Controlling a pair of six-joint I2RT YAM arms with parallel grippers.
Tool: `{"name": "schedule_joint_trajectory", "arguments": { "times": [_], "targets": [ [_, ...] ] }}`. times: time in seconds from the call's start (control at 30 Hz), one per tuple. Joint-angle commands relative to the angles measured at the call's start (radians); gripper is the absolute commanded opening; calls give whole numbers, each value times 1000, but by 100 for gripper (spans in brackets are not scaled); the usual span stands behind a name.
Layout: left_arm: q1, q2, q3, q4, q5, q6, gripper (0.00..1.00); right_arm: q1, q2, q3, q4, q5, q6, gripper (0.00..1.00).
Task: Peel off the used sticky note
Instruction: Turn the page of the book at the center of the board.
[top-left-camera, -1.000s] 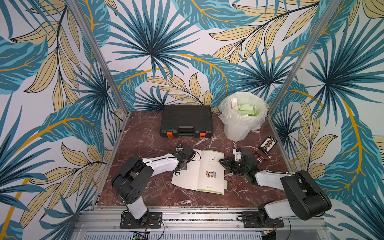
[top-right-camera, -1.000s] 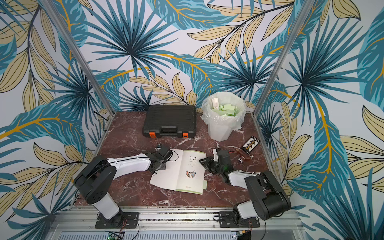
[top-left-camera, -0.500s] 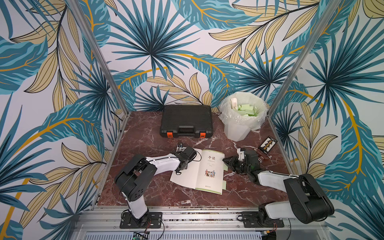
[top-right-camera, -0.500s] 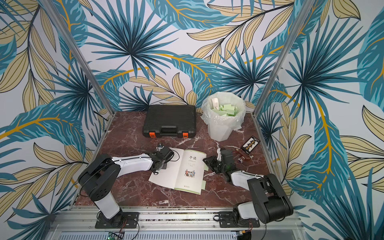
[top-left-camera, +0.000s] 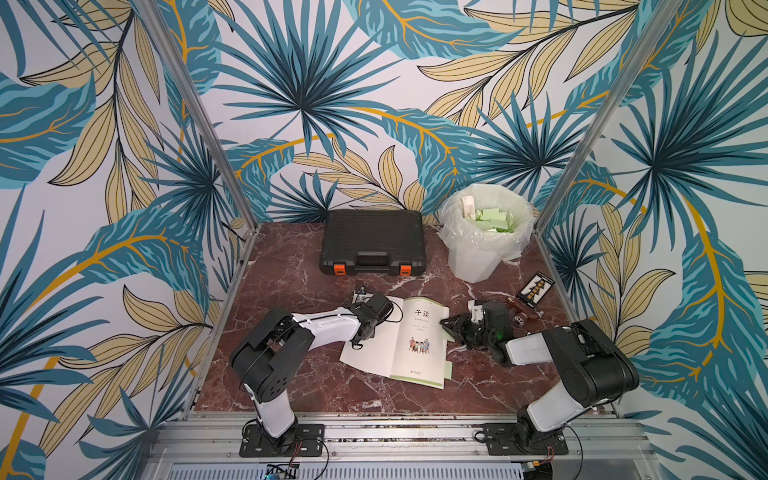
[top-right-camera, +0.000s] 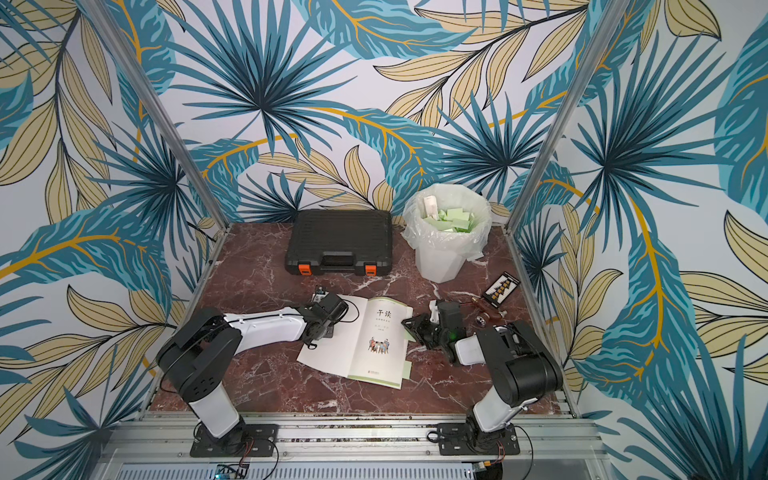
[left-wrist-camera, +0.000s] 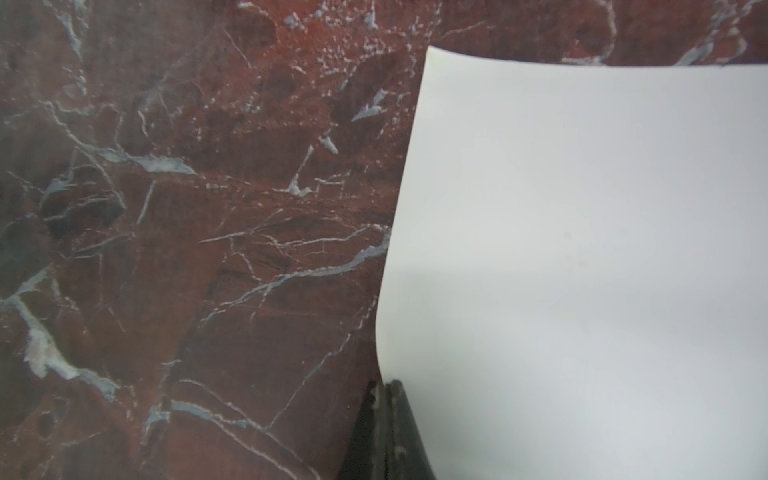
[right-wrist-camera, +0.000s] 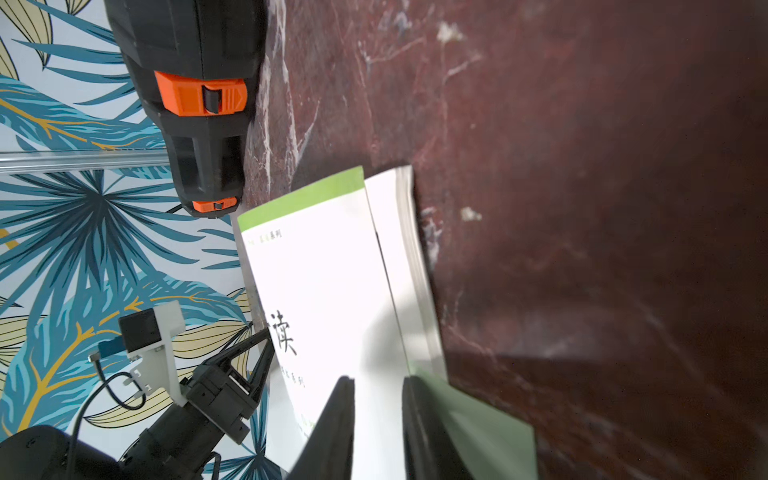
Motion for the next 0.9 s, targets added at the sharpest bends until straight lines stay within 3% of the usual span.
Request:
{"name": "schedule_joint_trajectory", "arguments": {
  "times": [0.0,0.87],
  "targets": [
    [8,56,-26,-18,62,5,0,-1,20,-6,39,-34,26,25],
    [7,45,-24,10,113,26,0,190,75,184,7,-57,100,26]
  ]
}}
